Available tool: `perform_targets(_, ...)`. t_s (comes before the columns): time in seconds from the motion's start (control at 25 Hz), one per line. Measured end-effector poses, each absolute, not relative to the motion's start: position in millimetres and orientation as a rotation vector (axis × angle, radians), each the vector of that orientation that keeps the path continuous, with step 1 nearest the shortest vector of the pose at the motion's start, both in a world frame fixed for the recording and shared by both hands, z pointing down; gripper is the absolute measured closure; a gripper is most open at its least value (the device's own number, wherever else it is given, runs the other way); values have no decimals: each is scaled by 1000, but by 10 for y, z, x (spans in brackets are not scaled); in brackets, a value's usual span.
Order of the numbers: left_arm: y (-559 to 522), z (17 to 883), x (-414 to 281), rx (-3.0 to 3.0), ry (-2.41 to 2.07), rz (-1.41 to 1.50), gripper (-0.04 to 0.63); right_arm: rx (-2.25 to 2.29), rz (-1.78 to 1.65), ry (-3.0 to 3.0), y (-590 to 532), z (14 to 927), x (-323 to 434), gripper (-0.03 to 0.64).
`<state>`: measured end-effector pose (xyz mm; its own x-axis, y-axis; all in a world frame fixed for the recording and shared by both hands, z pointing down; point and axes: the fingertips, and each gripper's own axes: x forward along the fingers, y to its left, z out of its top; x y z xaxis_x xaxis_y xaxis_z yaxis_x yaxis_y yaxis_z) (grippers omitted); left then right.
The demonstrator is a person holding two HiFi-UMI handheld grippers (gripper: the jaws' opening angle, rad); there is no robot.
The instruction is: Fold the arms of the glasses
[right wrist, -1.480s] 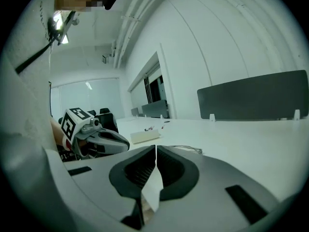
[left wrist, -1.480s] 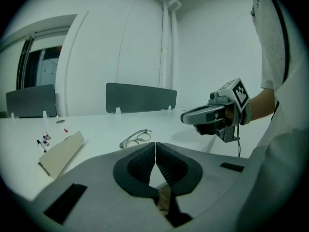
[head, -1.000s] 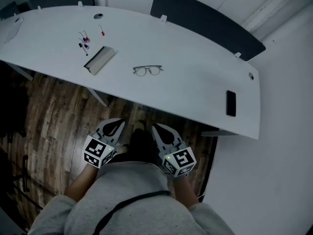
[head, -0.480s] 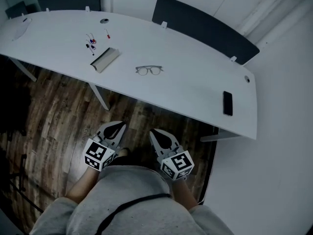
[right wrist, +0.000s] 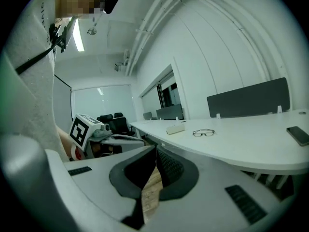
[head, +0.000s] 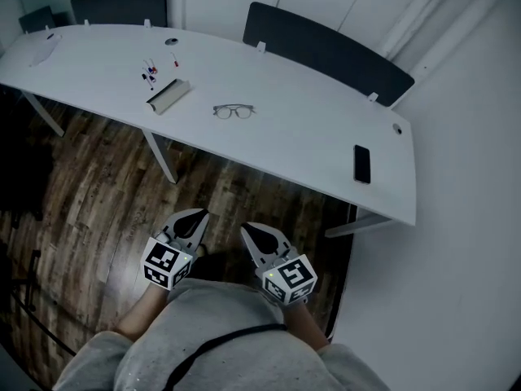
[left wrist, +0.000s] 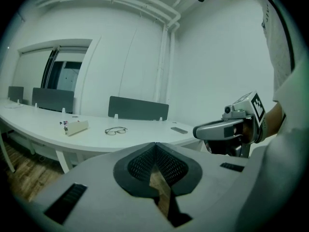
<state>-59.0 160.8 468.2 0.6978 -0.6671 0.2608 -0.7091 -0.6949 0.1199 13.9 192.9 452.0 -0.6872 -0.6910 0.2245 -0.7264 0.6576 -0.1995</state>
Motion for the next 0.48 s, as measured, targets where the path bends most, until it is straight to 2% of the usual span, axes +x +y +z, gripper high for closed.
perform_targets(0.48,2804,4583,-195,2691,-1183,285,580,1104,370,-2771,3082,4454,430,597)
